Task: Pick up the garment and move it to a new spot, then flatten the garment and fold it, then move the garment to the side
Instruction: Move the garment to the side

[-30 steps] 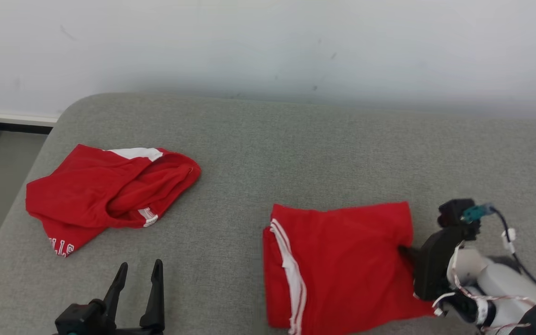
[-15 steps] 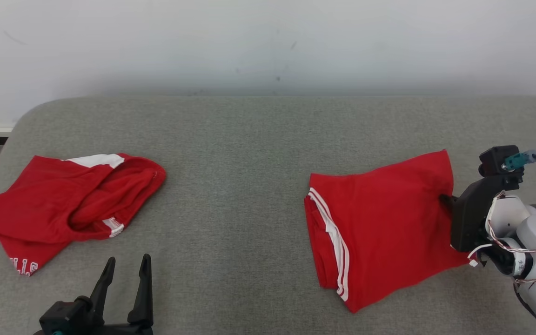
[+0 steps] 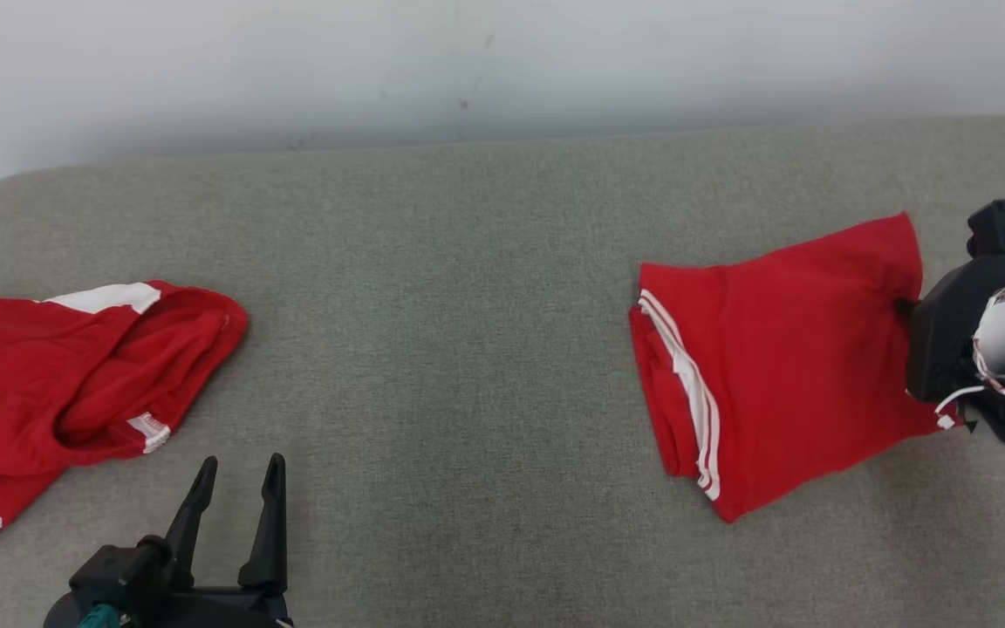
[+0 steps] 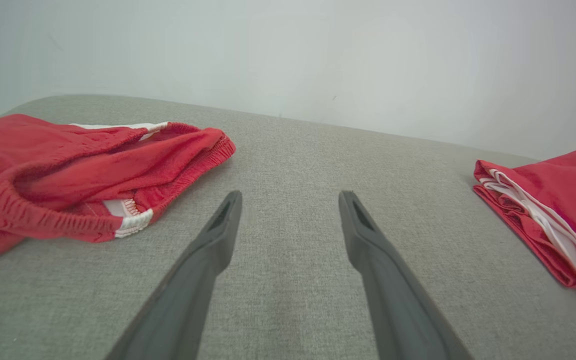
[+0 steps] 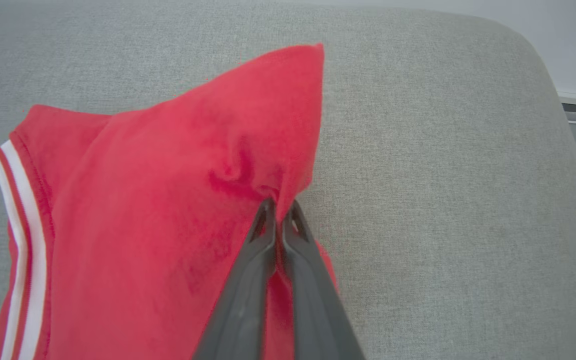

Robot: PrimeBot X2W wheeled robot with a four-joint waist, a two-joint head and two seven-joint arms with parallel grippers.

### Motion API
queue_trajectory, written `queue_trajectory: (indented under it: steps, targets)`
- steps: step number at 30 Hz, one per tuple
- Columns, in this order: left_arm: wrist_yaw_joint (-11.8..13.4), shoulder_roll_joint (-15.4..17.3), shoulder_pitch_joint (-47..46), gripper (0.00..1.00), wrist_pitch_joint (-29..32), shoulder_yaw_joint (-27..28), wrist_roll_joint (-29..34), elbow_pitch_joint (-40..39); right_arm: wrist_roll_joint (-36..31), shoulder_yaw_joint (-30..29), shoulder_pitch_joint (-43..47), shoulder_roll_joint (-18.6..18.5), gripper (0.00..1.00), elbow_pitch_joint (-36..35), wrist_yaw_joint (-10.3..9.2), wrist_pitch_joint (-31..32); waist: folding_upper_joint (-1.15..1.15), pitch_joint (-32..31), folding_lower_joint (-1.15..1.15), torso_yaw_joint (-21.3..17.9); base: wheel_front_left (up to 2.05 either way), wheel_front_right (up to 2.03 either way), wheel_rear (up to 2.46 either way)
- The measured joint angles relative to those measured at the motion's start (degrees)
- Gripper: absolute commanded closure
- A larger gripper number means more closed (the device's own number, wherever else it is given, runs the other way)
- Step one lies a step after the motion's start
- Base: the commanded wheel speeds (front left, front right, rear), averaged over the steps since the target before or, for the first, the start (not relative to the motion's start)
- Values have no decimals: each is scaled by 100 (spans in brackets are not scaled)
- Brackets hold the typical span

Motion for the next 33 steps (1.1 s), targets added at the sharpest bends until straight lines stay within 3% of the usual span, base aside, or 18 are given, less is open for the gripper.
queue_trajectory:
  steps: [16,33]
  targets:
    - [-148,92,-222,0,26,-160,73,-65,-247,-56,-542,-227,100,835,22,-14,0,425,0,-260,0,0,0]
    - [-301,172,-611,0,132,-256,211,-200,-667,-131,-902,-882,100,1457,-85,-370,0,954,1,-152,0,0,0]
